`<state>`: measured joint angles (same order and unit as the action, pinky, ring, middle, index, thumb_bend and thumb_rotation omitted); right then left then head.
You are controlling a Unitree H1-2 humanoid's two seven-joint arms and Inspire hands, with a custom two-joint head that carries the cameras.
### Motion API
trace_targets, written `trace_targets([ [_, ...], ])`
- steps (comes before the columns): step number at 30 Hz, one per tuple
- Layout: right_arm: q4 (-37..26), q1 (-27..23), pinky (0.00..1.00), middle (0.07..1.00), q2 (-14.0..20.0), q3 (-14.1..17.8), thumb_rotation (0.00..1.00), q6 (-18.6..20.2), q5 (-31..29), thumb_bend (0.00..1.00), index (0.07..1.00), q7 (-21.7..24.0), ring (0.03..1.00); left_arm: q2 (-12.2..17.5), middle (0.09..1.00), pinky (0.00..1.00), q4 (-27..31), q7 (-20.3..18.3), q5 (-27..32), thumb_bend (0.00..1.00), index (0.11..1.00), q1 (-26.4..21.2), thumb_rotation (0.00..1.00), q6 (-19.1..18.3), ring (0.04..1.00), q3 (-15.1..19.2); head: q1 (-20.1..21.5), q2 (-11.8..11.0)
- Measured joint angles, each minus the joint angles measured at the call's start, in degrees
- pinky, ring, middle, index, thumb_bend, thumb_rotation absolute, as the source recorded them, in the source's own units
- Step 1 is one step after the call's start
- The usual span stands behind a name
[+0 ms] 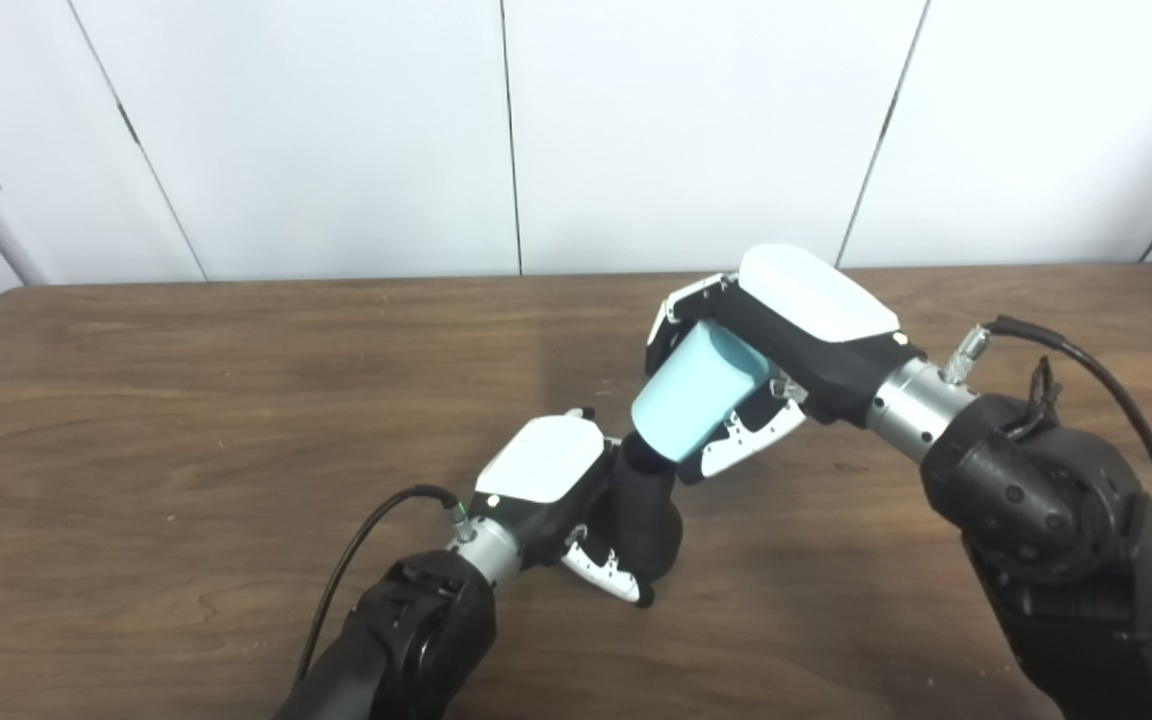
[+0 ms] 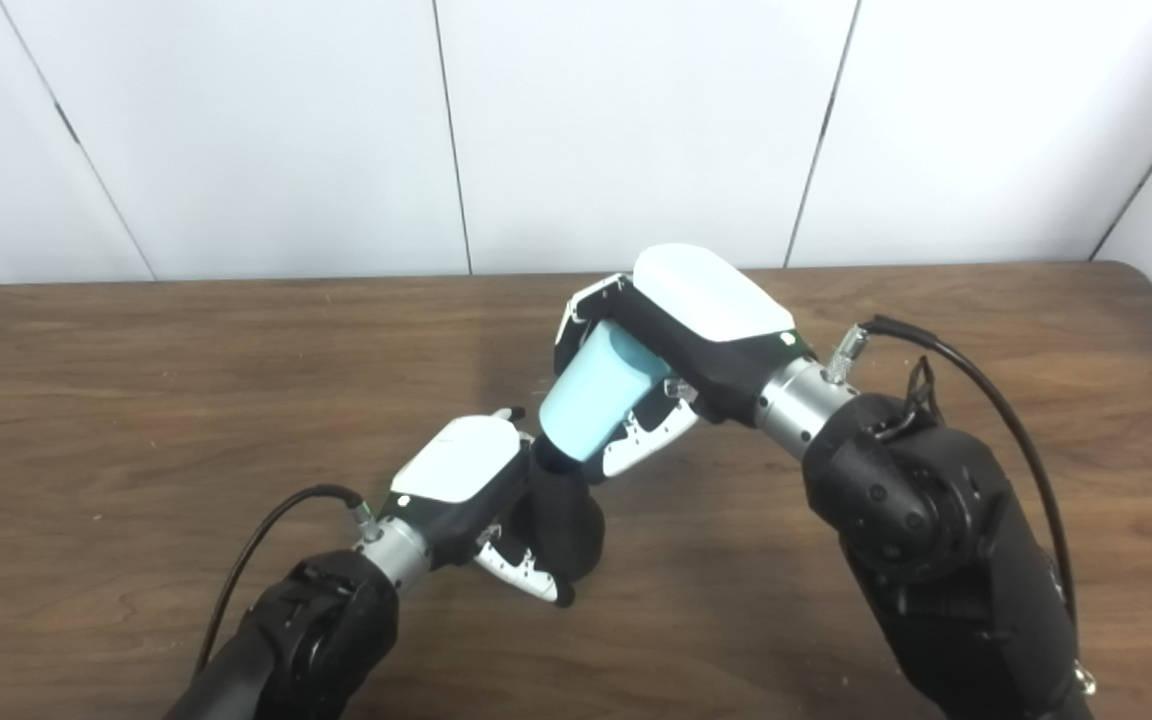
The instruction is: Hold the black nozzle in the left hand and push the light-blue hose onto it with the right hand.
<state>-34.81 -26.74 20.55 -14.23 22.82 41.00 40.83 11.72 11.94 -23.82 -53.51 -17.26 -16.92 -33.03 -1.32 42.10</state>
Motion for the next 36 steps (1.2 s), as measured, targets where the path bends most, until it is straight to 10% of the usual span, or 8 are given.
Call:
trace_targets([
  [36,2.9,-0.4,0.31,0.515,-0.8,-3.7,0.0,0.4,-1.0,0.5,0.505,-0.6,0.43,0.0,0.557,1.0,0.0,0.1,0.0,0.51,0.444,0.1,0.0,-0.3,0.762,-0.1,0.2,0.2],
])
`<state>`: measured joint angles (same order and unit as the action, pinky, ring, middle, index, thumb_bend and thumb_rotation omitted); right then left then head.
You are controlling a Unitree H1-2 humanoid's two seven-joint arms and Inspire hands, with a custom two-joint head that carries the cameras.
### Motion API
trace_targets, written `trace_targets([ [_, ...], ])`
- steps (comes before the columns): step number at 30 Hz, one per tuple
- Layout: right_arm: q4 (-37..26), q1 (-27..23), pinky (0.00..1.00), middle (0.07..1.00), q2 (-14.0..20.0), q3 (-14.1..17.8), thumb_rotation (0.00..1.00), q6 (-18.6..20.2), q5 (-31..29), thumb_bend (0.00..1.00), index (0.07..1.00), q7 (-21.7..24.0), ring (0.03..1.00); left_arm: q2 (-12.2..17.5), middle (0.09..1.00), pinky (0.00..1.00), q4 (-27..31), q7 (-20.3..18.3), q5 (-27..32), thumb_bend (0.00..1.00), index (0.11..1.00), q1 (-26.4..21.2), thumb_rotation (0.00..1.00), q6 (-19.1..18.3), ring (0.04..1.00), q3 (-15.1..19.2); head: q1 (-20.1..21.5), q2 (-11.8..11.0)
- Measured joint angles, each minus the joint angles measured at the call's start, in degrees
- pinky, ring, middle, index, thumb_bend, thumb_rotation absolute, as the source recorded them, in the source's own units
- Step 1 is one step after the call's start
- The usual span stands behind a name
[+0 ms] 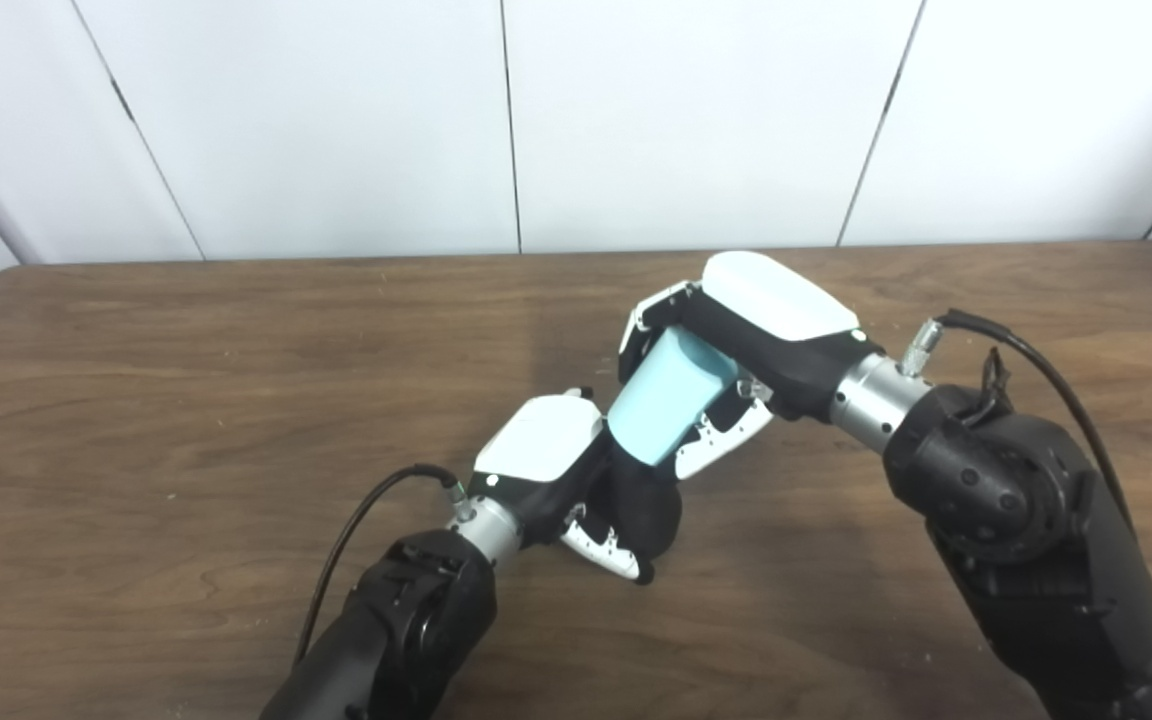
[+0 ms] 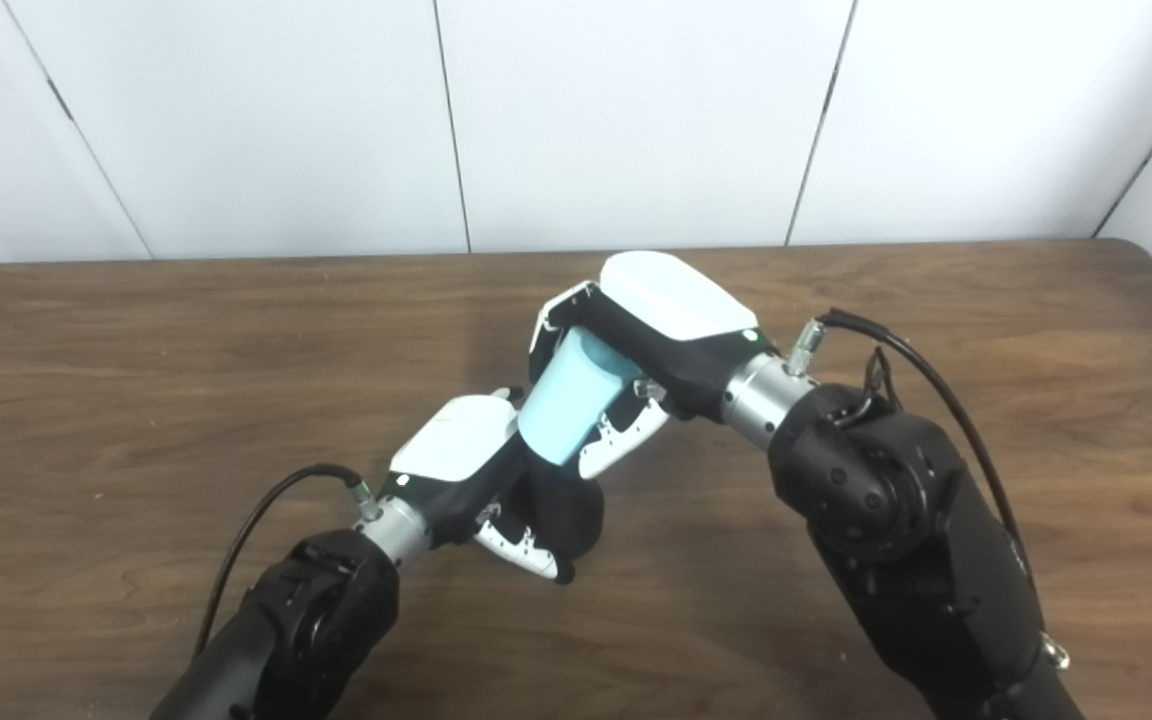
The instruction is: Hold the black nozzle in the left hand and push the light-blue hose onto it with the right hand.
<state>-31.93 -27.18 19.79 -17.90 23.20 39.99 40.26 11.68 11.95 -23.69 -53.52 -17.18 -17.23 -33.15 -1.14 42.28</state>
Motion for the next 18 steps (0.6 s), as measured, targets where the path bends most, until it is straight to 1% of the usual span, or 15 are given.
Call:
trace_targets([
  [6,-0.1,-0.7,0.31,0.509,0.3,-1.2,0.0,-0.1,0.8,0.5,0.505,0.9,0.432,0.0,0.556,1.0,0.0,0.0,0.0,0.51,0.444,0.0,0.0,0.0,0.759,0.0,-0.2,0.2],
  [9,0.0,-1.6,0.31,0.506,1.1,-2.3,0.0,-0.3,1.0,0.5,0.506,1.6,0.433,0.0,0.556,1.0,0.0,0.1,0.0,0.51,0.443,0.1,0.0,0.0,0.758,0.0,-0.2,0.5],
  [15,0.0,-2.8,0.3,0.509,2.6,-4.5,0.0,-2.6,1.8,0.5,0.507,1.9,0.433,0.0,0.557,1.0,0.0,0.1,0.0,0.51,0.443,0.1,0.0,0.0,0.772,-0.1,-0.3,0.7],
  [18,0.1,-3.9,0.3,0.51,3.7,-6.1,0.0,-3.8,2.5,0.5,0.516,2.4,0.418,0.0,0.558,1.0,0.0,0.1,0.0,0.51,0.442,0.0,0.0,0.0,0.781,-0.2,-0.4,0.8],
])
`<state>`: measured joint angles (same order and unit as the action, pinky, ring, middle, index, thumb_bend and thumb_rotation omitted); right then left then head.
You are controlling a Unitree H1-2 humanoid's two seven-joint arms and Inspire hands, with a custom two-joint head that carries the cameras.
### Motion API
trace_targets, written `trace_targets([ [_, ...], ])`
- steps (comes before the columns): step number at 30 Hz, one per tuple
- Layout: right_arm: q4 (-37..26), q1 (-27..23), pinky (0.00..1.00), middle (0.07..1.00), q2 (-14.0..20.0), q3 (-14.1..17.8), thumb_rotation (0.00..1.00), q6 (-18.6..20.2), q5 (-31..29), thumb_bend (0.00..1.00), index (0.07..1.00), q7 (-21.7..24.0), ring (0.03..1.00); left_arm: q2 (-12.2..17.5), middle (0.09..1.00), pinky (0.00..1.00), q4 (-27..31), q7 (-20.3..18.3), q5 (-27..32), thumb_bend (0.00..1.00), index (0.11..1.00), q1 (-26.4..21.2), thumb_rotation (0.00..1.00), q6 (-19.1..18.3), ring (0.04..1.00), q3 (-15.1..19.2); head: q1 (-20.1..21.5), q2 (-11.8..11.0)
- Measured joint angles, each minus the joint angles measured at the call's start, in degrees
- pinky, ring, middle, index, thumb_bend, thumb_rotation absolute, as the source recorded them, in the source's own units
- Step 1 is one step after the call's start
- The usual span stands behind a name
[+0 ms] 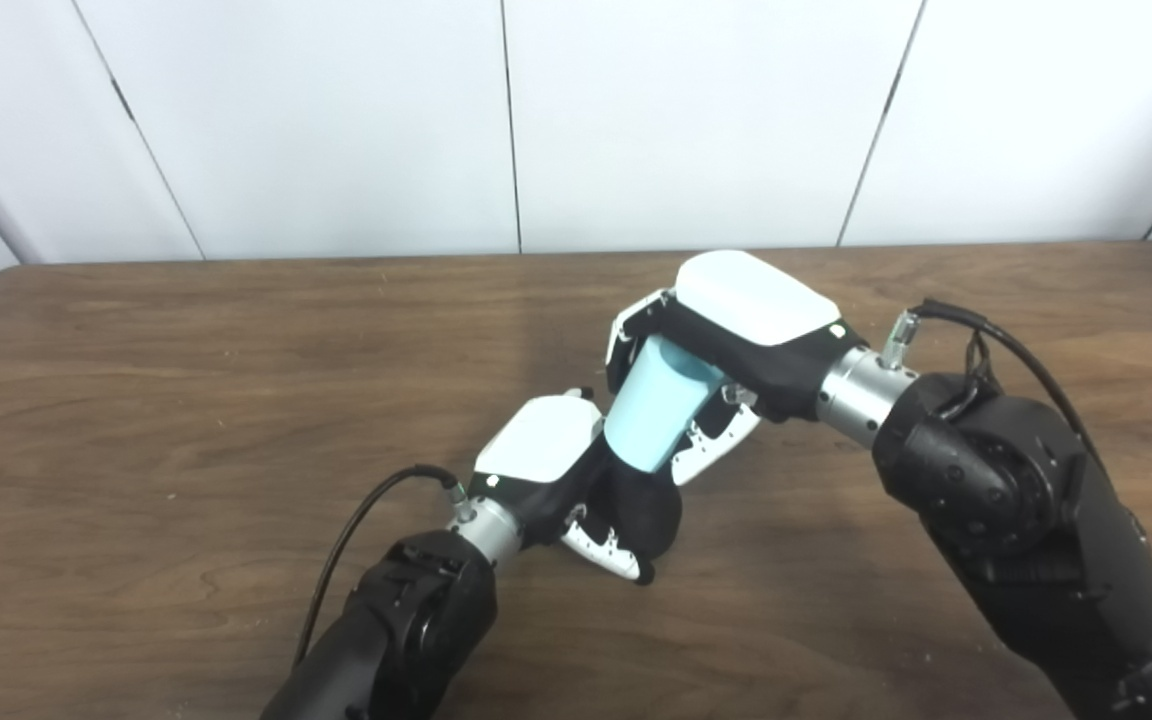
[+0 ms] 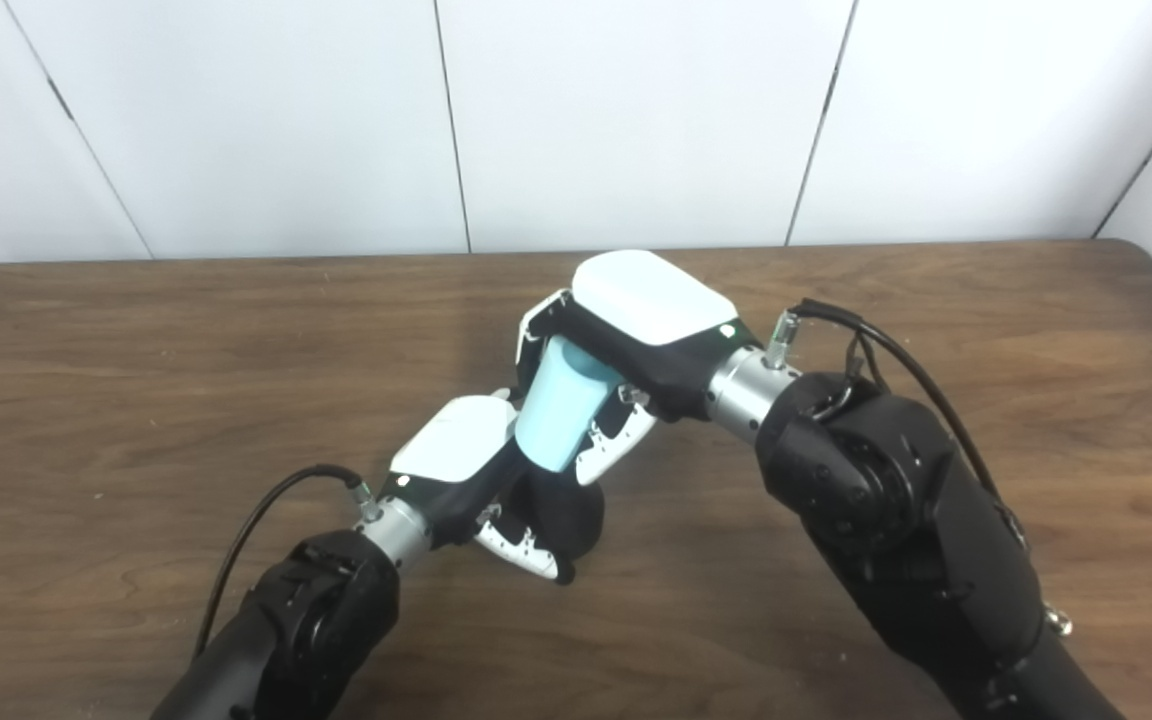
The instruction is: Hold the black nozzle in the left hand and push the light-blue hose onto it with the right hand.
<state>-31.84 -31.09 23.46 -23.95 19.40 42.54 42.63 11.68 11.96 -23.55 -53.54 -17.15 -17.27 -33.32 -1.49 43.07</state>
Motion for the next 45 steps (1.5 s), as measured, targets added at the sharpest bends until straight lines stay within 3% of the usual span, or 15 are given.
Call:
trace_targets([
  [7,-0.1,-4.8,0.26,0.501,2.1,-5.0,0.0,-2.0,3.6,0.49,0.55,5.3,0.395,-0.1,0.559,1.0,0.0,0.0,-0.4,0.51,0.442,0.0,0.0,0.0,0.786,-0.3,0.1,0.0],
  [12,-0.1,-6.8,0.37,0.479,2.2,-6.8,0.0,-2.1,5.2,0.5,0.453,9.0,0.463,-0.2,0.559,1.0,0.1,0.0,-0.4,0.51,0.442,0.0,0.0,0.0,0.779,-0.4,-0.1,0.3],
  [22,0.1,-6.2,0.31,0.492,2.0,-5.3,0.0,-2.3,4.0,0.5,0.521,9.3,0.414,-0.5,0.557,1.0,0.1,0.0,-0.4,0.51,0.443,0.1,0.0,0.0,0.769,-0.4,-0.1,0.3],
  [28,0.3,-4.9,0.34,0.498,1.7,-4.0,0.0,-3.0,3.4,0.5,0.485,8.3,0.441,-0.5,0.557,1.0,0.1,0.1,-0.4,0.51,0.442,0.2,0.0,0.0,0.769,-0.4,-0.1,0.4],
  [30,0.2,-4.2,0.36,0.508,1.4,-3.5,0.0,-3.0,3.3,0.5,0.521,7.9,0.439,-0.5,0.557,1.0,0.1,0.1,-0.4,0.51,0.442,0.2,0.0,0.0,0.768,-0.4,-0.1,0.4],
  [33,-0.4,-3.7,0.56,0.74,1.3,-3.0,0.02,-2.8,3.1,0.76,0.714,7.9,0.669,-0.6,0.557,1.0,0.1,0.2,-0.4,0.51,0.442,0.2,0.0,0.1,0.759,-0.4,0.3,0.4],
  [34,-0.9,-3.5,0.65,0.831,1.4,-2.8,0.07,-2.8,2.9,0.81,0.795,8.0,0.78,-0.6,0.557,1.0,0.1,0.2,-0.4,0.51,0.442,0.3,0.0,0.1,0.757,-0.4,0.4,0.4],
  [36,-1.6,-2.7,0.76,0.913,1.5,-2.6,0.17,-2.8,1.9,0.87,0.86,8.7,0.88,-0.6,0.557,1.0,0.1,0.4,-0.4,0.51,0.442,0.4,0.0,0.1,0.755,-0.4,0.4,0.4],
  [39,-1.6,-2.6,0.86,0.973,1.8,-2.4,0.29,-3.2,1.5,0.98,0.91,8.8,0.954,-0.6,0.558,1.0,0.1,0.5,-0.4,0.51,0.442,0.5,0.0,0.0,0.765,-0.3,0.3,0.4],
  [41,-1.7,-2.6,0.93,0.995,1.9,-2.3,0.34,-4.3,1.4,1.0,0.94,8.8,0.987,-0.6,0.558,1.0,0.1,0.7,-0.4,0.51,0.441,0.6,0.0,0.0,0.77,-0.3,0.3,0.4],
  [45,-2.0,-2.1,0.97,1.0,2.3,-1.8,0.45,-6.6,1.4,1.0,0.957,8.7,1.0,-0.6,0.557,1.0,0.1,0.9,-0.4,0.51,0.445,0.7,0.0,0.0,0.764,-0.3,0.3,0.4],
])
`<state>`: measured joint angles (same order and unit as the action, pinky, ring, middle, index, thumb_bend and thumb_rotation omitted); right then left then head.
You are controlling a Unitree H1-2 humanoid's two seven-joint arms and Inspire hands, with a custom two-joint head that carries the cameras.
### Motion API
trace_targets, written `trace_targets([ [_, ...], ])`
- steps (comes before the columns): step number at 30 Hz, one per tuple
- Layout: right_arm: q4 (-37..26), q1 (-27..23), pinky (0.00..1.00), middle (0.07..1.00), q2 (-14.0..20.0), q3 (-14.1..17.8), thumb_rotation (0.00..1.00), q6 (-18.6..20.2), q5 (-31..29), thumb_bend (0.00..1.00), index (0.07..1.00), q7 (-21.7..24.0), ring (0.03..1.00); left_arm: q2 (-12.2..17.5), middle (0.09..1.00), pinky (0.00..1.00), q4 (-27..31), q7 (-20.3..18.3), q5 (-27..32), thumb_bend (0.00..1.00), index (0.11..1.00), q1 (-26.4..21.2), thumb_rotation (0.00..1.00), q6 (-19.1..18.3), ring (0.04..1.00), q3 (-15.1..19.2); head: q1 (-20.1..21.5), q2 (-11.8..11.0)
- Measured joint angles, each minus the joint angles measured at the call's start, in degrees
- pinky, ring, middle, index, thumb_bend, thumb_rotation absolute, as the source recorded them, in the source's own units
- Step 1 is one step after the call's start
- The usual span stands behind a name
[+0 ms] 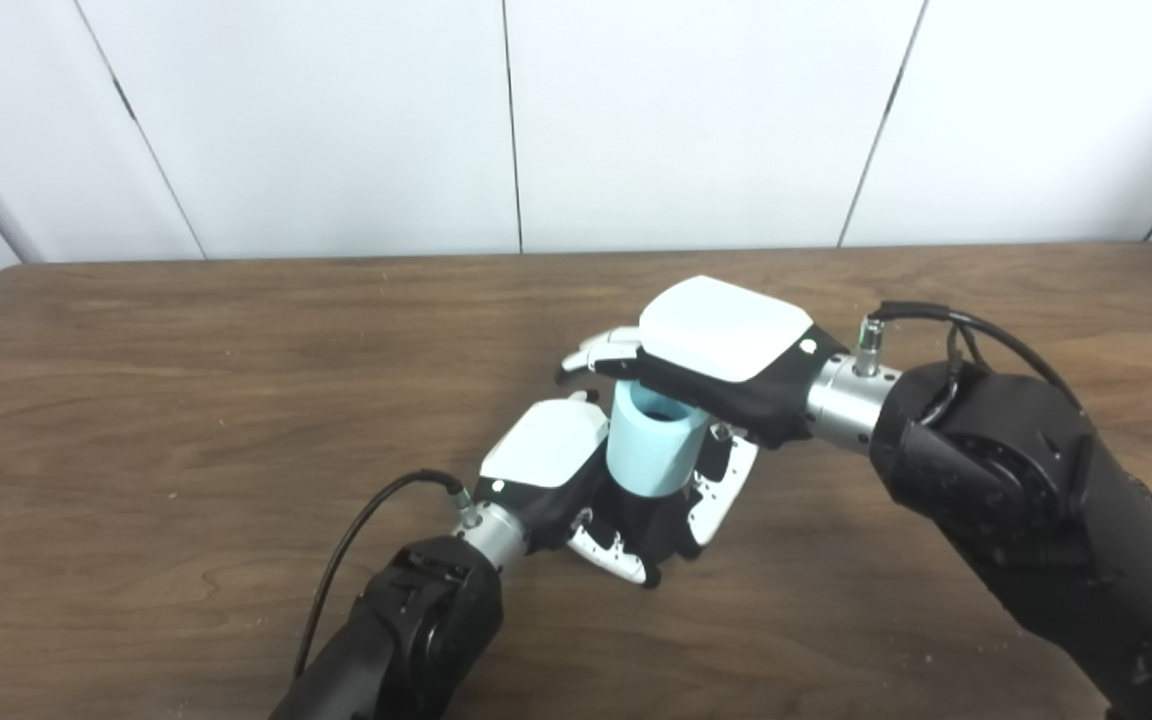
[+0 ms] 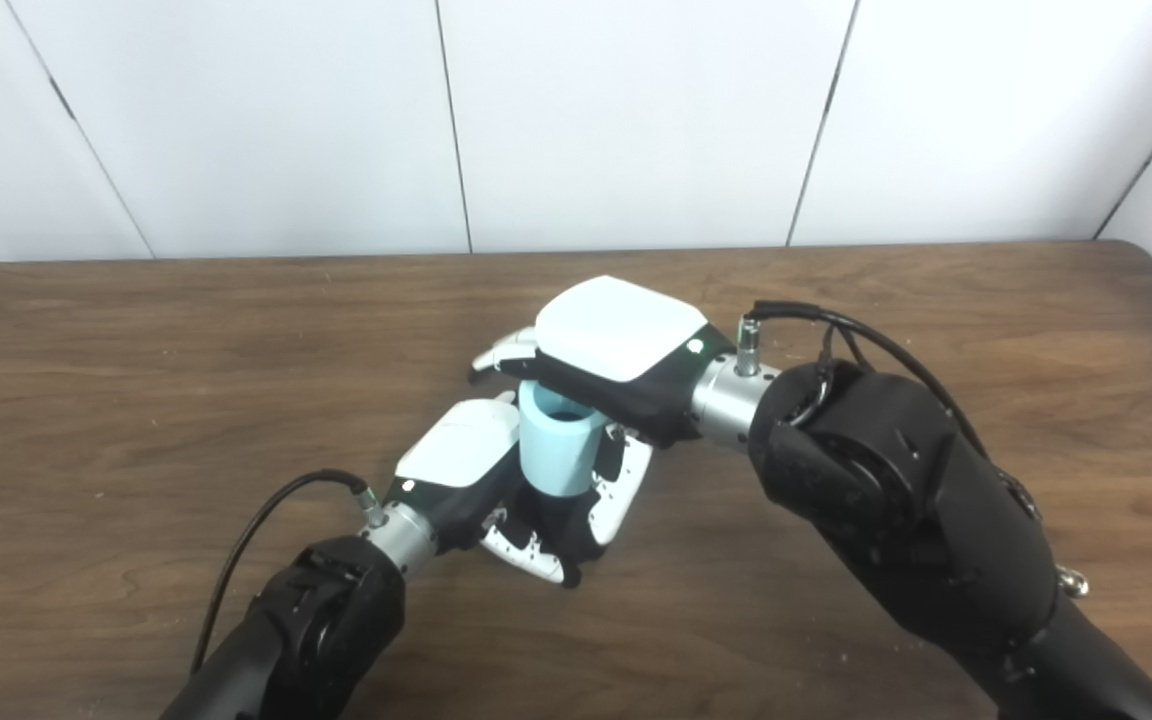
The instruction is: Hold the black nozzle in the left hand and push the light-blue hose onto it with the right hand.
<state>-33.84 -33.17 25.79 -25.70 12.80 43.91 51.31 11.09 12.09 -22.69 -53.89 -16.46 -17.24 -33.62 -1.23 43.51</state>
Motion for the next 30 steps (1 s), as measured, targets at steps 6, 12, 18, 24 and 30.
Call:
trace_targets([
  [6,-1.2,1.0,0.95,1.0,0.0,0.8,0.57,-3.1,-1.0,1.0,0.958,-0.7,0.999,-0.1,0.553,1.0,0.0,0.1,0.0,0.51,0.446,0.1,0.0,0.0,0.747,0.0,0.0,0.0],
  [12,-1.0,2.4,0.94,1.0,-0.5,3.3,0.61,-4.2,-3.4,0.99,0.974,-1.5,0.998,-0.2,0.542,1.0,0.0,0.1,0.0,0.51,0.445,0.1,0.0,0.0,0.72,0.0,-0.3,0.1],
  [18,-3.3,4.7,0.92,1.0,-0.8,8.6,0.73,-2.1,-5.4,0.8,0.978,-1.9,0.995,-0.4,0.548,1.0,0.0,0.2,0.0,0.51,0.443,0.2,0.0,0.0,0.735,0.1,-0.3,0.1],
  [24,-6.9,9.9,0.92,1.0,-0.7,13.5,0.81,-5.2,-6.1,0.69,0.984,-7.3,1.0,-0.7,0.549,1.0,-0.1,0.4,-0.1,0.51,0.446,0.4,0.0,-0.2,0.723,0.2,-0.4,0.1],
  [30,-7.3,12.3,0.94,1.0,0.2,16.9,0.82,-8.8,-7.7,0.65,0.978,-10.8,1.0,-0.9,0.548,1.0,-0.1,0.5,-0.4,0.51,0.446,0.5,0.0,-0.3,0.724,0.2,-0.8,-0.1],
])
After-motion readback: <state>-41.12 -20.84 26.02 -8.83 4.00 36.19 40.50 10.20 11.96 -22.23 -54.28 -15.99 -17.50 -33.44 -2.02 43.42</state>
